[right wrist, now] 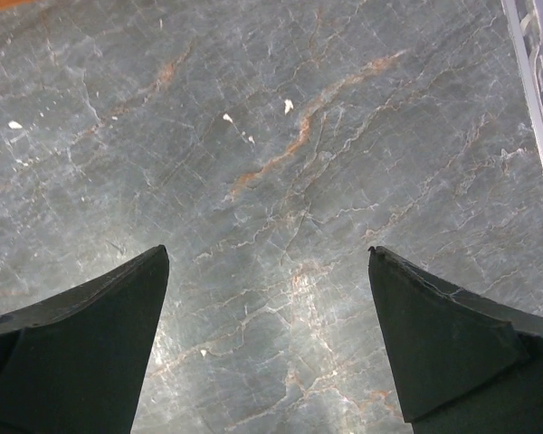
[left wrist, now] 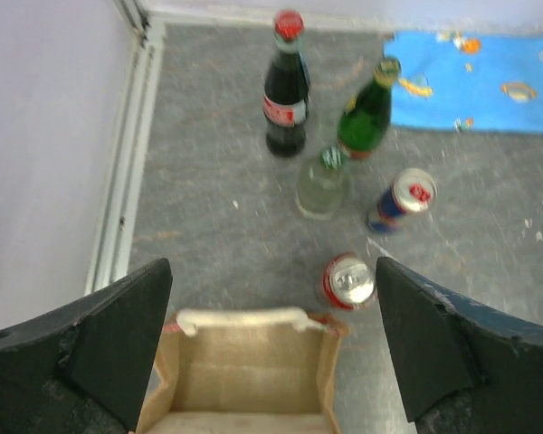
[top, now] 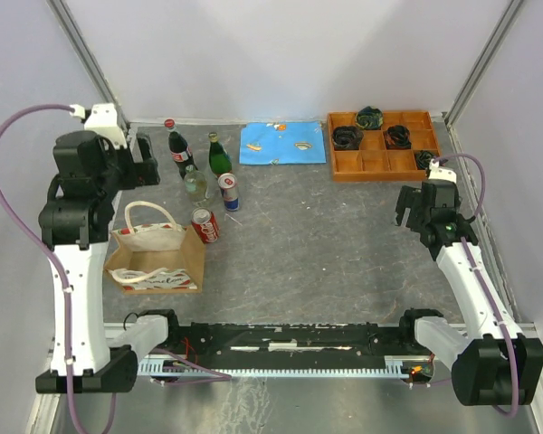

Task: Place the beverage into the canvas bag

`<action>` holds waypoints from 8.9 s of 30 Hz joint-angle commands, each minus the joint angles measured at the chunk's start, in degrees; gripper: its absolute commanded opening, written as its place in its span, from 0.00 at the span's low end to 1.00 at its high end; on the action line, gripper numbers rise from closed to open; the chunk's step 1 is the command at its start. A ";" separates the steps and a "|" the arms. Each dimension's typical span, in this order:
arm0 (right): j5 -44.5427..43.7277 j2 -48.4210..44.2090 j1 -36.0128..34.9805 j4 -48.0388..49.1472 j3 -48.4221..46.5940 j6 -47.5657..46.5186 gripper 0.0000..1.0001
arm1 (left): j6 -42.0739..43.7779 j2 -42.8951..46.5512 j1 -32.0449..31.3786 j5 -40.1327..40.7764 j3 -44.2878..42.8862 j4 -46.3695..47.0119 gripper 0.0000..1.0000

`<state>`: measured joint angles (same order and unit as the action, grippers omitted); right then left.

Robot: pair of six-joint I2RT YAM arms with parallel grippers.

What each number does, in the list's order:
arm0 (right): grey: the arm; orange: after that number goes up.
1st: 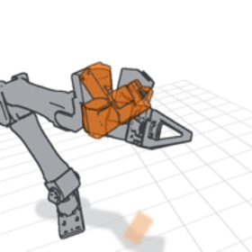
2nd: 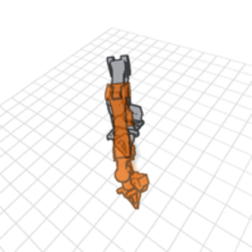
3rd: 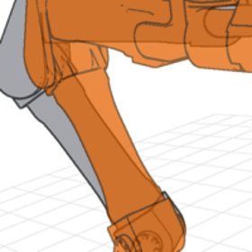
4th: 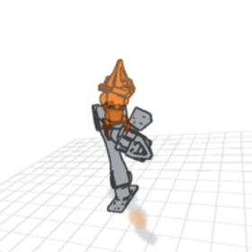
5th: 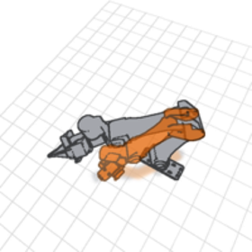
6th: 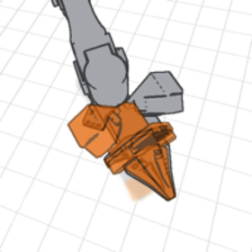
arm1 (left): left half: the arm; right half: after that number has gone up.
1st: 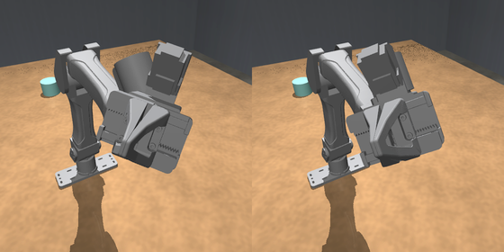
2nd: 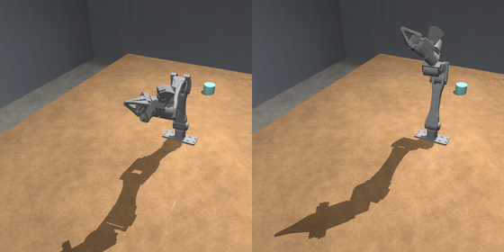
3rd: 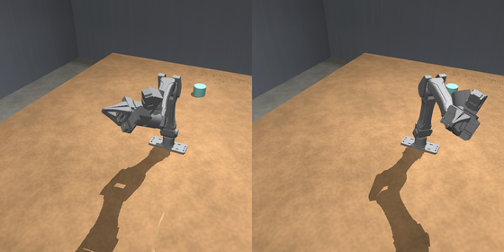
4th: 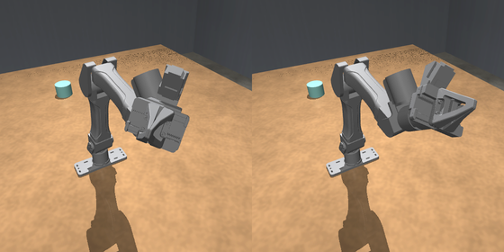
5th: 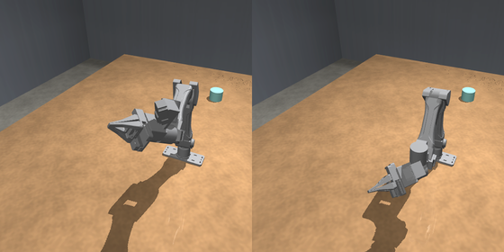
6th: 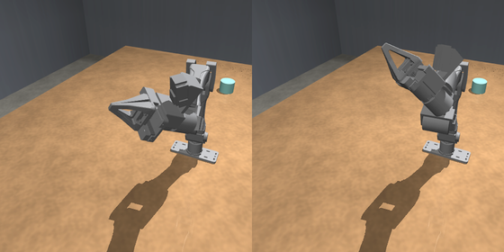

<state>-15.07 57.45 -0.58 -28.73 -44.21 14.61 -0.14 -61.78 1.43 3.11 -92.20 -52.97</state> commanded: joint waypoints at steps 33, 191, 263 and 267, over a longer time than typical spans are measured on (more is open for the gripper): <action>6.32 0.20 0.33 -6.16 -2.74 -2.04 0.99 | -4.37 -1.42 22.79 -0.06 12.54 -15.36 0.88; 28.74 -1.26 -9.55 -14.65 -22.18 2.57 0.90 | -17.26 -40.16 -38.62 -23.88 -7.94 -3.16 0.91; -0.05 -8.05 -20.88 -20.43 -20.74 1.90 0.95 | 14.24 -53.78 -36.06 -19.54 -24.19 -25.39 0.03; -0.13 -8.14 -20.92 -20.32 -20.44 2.00 0.95 | 13.80 -53.32 -36.06 -19.72 -22.21 -23.66 0.03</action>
<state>-14.24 50.26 -21.28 -50.26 -63.75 16.25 11.88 -116.66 -34.59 -16.12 -114.83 -77.08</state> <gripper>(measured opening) 0.944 0.053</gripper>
